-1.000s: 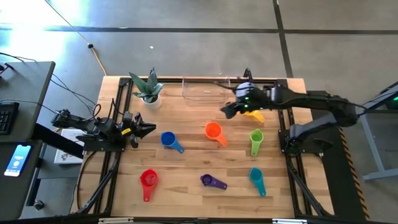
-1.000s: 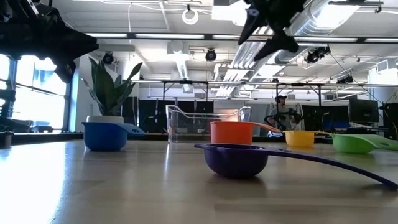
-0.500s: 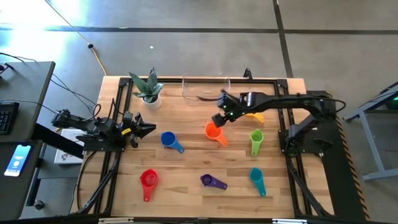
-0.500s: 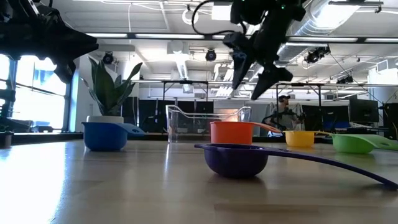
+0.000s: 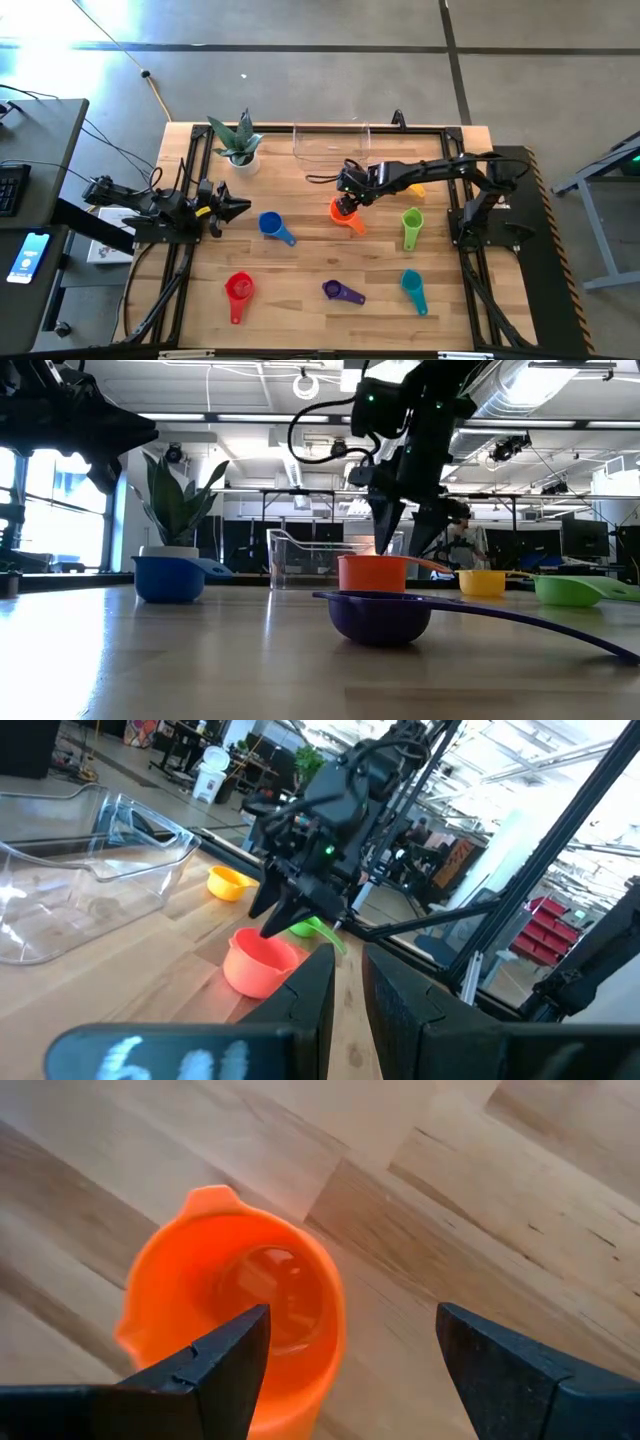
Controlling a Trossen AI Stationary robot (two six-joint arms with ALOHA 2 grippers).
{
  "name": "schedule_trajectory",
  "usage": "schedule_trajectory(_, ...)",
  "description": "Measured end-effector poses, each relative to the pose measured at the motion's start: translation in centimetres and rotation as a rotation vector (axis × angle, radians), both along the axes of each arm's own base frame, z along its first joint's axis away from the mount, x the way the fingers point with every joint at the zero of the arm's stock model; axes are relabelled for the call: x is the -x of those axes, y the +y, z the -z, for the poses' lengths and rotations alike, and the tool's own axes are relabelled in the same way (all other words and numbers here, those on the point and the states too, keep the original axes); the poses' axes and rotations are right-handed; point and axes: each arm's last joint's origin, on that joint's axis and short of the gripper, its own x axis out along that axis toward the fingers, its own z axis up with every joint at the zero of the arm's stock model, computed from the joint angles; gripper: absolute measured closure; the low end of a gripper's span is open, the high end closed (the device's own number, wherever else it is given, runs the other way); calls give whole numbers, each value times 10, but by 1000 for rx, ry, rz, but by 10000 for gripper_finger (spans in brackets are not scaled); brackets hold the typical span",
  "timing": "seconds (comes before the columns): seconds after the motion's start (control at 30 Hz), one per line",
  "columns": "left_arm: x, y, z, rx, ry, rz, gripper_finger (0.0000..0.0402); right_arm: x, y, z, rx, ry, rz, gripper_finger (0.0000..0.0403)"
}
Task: Nest measuring cups in basket
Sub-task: Move the orange measuring cup to the middle of the table
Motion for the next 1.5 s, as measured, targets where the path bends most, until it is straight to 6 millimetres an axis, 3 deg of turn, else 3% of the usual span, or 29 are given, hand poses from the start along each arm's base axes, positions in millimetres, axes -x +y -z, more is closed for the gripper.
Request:
schedule_trajectory(0.27,0,0,0,0,0,-1,355,-5,4,15,-2,37,-14,152)
schedule_trajectory(0.87,0,0,0,0,0,-2,355,-6,5,15,24,40,-21,390)
schedule_trajectory(1.13,0,0,0,0,0,-2,355,-7,8,13,-6,41,-85,398)
schedule_trajectory(1.5,0,0,0,1,0,-2,355,-30,47,-21,21,-78,-291,400)
